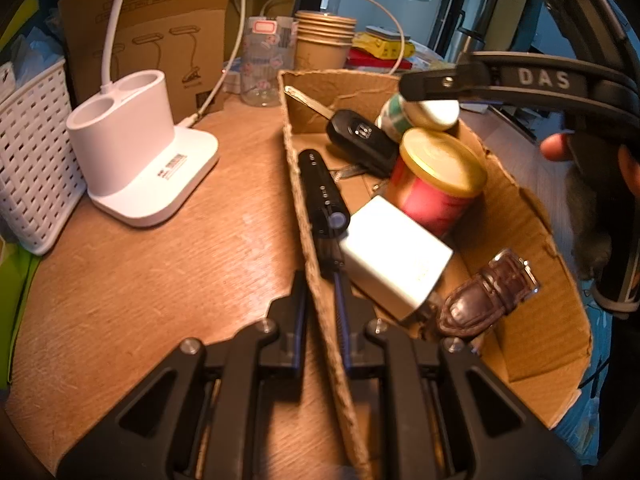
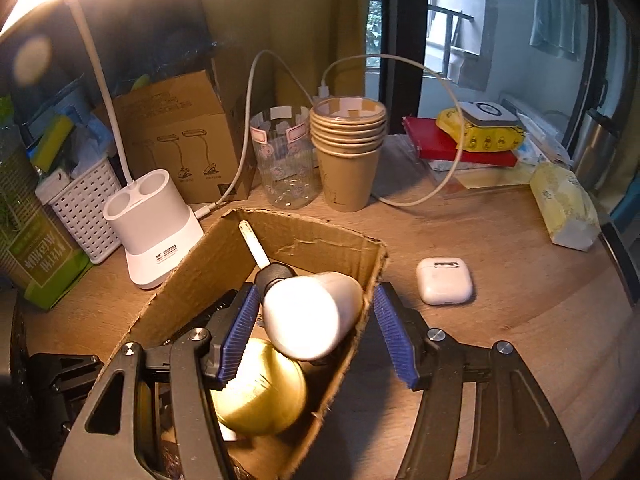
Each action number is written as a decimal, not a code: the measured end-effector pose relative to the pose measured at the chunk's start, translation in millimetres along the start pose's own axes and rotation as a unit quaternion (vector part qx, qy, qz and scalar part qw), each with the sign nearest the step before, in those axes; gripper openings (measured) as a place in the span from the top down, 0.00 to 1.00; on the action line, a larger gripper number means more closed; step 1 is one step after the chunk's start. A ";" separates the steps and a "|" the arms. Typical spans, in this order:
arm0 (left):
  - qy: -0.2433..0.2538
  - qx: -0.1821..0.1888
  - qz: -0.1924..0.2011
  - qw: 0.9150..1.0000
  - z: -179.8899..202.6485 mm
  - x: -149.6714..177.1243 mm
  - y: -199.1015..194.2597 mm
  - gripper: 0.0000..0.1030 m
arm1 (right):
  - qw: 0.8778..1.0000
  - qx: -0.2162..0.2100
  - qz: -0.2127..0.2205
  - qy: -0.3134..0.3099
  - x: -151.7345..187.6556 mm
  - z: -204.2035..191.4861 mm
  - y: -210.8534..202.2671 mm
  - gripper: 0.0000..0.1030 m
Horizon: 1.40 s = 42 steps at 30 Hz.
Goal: Organize rigid objects
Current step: 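Carry the pill bottle into the box and open the right gripper, then move the open right gripper to the white earbud case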
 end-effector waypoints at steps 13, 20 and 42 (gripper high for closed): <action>0.000 0.001 0.000 1.000 0.2 -0.2 0.3 0.86 | 0.999 0.024 0.017 0.028 14.4 30.5 -28.5 0.39; 0.000 0.000 0.000 1.000 0.4 -0.4 0.7 0.86 | 0.998 0.054 0.006 0.033 24.5 61.3 -20.1 0.39; 0.000 0.002 -0.001 1.000 1.6 -0.1 1.3 0.86 | 0.996 0.070 -0.021 0.042 19.8 110.7 46.9 0.39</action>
Point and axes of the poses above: each gripper's, at about its wrist camera, not at the fingertips, and y roughly the way its jaws point, z to its right, x to its underside, the point moved 6 cm from there along y, roughly the way its jaws point, and after that the axes turned 1 degree about z, right-handed, at the moved point
